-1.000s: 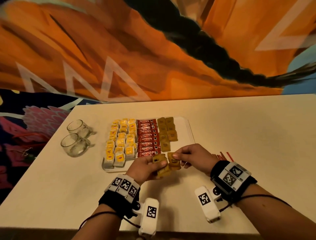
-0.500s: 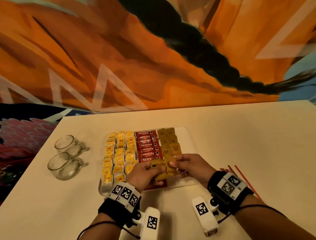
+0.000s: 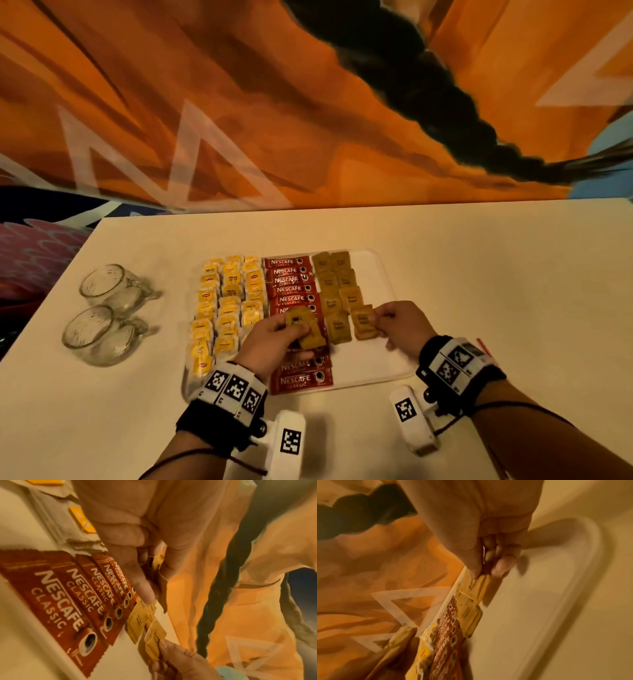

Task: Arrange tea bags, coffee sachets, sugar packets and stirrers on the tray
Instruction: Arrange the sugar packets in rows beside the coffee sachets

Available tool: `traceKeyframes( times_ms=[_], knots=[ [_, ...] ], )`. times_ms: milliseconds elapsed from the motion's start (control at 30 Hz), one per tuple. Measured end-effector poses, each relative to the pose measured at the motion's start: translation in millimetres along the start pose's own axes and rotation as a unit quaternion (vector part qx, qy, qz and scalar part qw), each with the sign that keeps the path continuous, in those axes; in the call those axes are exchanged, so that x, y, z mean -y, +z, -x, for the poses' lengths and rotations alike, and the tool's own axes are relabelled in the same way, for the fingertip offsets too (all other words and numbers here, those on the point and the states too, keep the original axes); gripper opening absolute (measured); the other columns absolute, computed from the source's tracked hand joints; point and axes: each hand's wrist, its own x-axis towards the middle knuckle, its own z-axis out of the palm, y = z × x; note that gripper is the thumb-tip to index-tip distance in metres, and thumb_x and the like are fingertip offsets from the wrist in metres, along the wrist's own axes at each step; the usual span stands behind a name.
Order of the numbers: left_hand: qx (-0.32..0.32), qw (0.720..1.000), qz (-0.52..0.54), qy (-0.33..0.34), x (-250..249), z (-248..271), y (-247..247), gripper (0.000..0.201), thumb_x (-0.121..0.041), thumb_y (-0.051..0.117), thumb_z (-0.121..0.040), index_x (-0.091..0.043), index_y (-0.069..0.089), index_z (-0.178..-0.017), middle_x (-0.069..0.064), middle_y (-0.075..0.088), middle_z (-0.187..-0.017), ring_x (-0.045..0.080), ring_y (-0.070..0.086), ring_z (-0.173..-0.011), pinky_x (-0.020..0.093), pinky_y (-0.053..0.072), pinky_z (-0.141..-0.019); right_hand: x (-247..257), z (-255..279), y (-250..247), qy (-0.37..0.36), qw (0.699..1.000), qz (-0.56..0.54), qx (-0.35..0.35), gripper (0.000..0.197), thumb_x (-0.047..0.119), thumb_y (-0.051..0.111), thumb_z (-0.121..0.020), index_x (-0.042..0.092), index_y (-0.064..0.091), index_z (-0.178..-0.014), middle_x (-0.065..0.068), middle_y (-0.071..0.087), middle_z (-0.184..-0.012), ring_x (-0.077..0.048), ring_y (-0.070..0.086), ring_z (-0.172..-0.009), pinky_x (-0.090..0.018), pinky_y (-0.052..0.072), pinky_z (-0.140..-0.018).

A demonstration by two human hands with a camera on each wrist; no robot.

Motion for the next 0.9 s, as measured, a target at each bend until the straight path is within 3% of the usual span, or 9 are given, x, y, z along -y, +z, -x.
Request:
traceKeyframes(
  times_ms=[200, 400, 500, 567, 633, 700, 800, 900],
  knots=[
    [0.006, 1.0, 0.009, 0.008, 3, 0, -5, 0.017, 0.001, 0.06, -0.088, -0.008, 0.068, -0.101, 0.013, 0.072, -0.101, 0.023, 0.071, -0.083, 0.027, 0.059, -0.061, 3, -1, 9, -0.023, 0.999, 0.022, -0.025, 0.007, 0.014, 0.07, -0.085, 0.016, 0.064, -0.086, -0.004, 0.065, -0.077, -0.019, 0.061, -0.068, -0.027, 0.048, -0.05],
    [0.0, 1.0, 0.015, 0.027, 3, 0, -5, 0.023, 0.002, 0.065, -0.084, -0.009, 0.068, -0.104, 0.012, 0.073, -0.101, 0.024, 0.072, -0.084, 0.029, 0.06, -0.064, 3, -1, 7, -0.018, 0.999, 0.037, -0.03, 0.011, 0.017, 0.071, -0.084, 0.016, 0.062, -0.092, -0.005, 0.065, -0.082, -0.015, 0.059, -0.067, -0.027, 0.049, -0.054],
    [-0.008, 0.998, 0.027, 0.048, 1, 2, 0, 0.024, 0.002, 0.068, -0.081, -0.012, 0.068, -0.101, 0.008, 0.075, -0.094, 0.023, 0.073, -0.08, 0.026, 0.059, -0.059, 12, 8, 4, -0.062, 0.994, 0.07, -0.064, 0.022, 0.027, 0.074, -0.083, 0.017, 0.062, -0.098, 0.002, 0.062, -0.086, -0.012, 0.057, -0.077, -0.018, 0.042, -0.062],
    [-0.009, 0.998, 0.027, 0.059, -2, 4, 4, 0.023, 0.002, 0.069, -0.08, -0.014, 0.068, -0.097, 0.005, 0.075, -0.089, 0.02, 0.073, -0.076, 0.025, 0.059, -0.058, 25, 19, 5, -0.081, 0.996, 0.032, -0.031, 0.021, 0.034, 0.072, -0.083, 0.017, 0.065, -0.094, 0.004, 0.063, -0.085, -0.011, 0.059, -0.077, -0.017, 0.043, -0.062],
    [-0.006, 0.998, 0.021, 0.066, -3, 4, 9, 0.023, 0.0, 0.07, -0.079, -0.014, 0.068, -0.097, 0.005, 0.075, -0.091, 0.019, 0.073, -0.075, 0.025, 0.06, -0.059, 38, 30, 9, -0.074, 0.995, -0.034, 0.061, 0.022, 0.036, 0.07, -0.084, 0.016, 0.068, -0.091, 0.005, 0.065, -0.08, -0.01, 0.059, -0.069, -0.019, 0.044, -0.058],
    [-0.003, 0.998, 0.006, 0.069, -4, 5, 13, 0.024, -0.003, 0.071, -0.079, -0.014, 0.068, -0.1, 0.008, 0.074, -0.097, 0.02, 0.073, -0.078, 0.026, 0.06, -0.061, 46, 37, 13, -0.078, 0.988, -0.033, 0.127, 0.022, 0.034, 0.072, -0.083, 0.013, 0.07, -0.091, 0.003, 0.065, -0.076, -0.008, 0.056, -0.063, -0.018, 0.043, -0.053],
    [0.001, 0.998, 0.004, 0.065, -4, 6, 15, 0.02, -0.009, 0.07, -0.082, -0.012, 0.068, -0.102, 0.012, 0.073, -0.102, 0.023, 0.073, -0.081, 0.029, 0.061, -0.063, 48, 40, 14, -0.1, 0.986, -0.03, 0.131, 0.013, 0.023, 0.075, -0.081, 0.013, 0.07, -0.087, 0.002, 0.063, -0.074, -0.004, 0.052, -0.058, -0.014, 0.041, -0.05],
    [0.001, 0.999, 0.045, 0.028, -8, 10, 13, 0.019, -0.023, 0.062, -0.09, -0.008, 0.067, -0.101, 0.017, 0.073, -0.098, 0.026, 0.073, -0.08, 0.034, 0.061, -0.065, 46, 41, 10, -0.093, 0.987, -0.062, 0.114, 0.008, 0.021, 0.074, -0.083, 0.014, 0.072, -0.086, 0.006, 0.065, -0.071, -0.007, 0.051, -0.058, -0.018, 0.043, -0.053]
  ],
)
